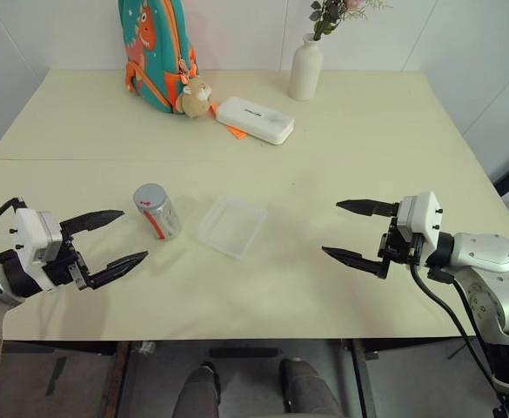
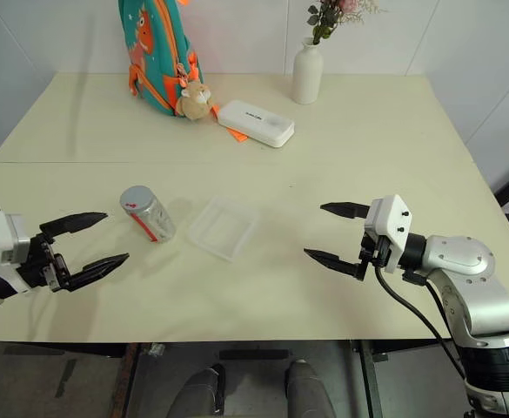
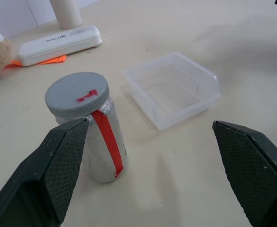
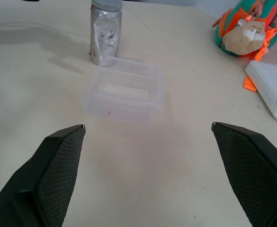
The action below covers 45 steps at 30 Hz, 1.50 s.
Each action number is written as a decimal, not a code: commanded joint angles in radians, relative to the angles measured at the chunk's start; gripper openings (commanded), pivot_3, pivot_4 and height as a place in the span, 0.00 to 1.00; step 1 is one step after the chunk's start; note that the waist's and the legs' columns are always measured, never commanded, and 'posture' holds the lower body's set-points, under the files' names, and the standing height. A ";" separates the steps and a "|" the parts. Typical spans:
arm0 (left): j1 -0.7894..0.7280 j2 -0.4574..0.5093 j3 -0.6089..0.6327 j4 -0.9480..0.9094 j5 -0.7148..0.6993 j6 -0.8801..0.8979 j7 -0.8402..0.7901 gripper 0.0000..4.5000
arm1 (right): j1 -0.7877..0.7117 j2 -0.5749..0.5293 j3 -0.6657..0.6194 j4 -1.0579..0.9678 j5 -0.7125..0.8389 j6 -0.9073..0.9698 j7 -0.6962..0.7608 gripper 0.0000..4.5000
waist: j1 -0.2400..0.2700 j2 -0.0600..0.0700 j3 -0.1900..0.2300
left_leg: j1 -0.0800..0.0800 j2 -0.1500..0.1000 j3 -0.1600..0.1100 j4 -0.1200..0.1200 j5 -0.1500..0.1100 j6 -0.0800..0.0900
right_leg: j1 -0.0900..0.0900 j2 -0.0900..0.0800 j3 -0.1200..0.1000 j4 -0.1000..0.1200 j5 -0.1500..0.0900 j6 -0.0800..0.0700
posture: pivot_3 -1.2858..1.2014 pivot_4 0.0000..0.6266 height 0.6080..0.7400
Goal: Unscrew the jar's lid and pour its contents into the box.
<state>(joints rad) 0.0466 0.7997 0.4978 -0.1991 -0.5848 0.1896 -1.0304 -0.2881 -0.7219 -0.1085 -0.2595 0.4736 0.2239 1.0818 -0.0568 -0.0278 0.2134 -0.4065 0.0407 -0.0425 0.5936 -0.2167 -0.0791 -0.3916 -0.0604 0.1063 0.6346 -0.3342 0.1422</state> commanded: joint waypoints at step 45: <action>-0.237 -0.404 -0.240 0.036 0.369 -0.028 0.717 0.99 | -0.364 0.267 0.160 0.016 0.086 0.047 0.009 1.00 | 0.002 -0.002 -0.001 | -0.001 0.001 0.000 0.016 0.000 0.001 | 0.002 0.004 0.003 0.008 0.007 0.001 | 0.52 0.24 1.00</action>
<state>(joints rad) -0.1699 0.3829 0.2617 -0.1682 -0.2262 0.2013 -0.2993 -0.6510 -0.4558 0.0705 -0.1983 0.5402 0.2684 1.1044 -0.0544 -0.0294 0.2127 -0.4071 0.0419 -0.0425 0.6098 -0.2163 -0.0784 -0.3901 -0.0567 0.1093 0.6427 -0.3271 0.1435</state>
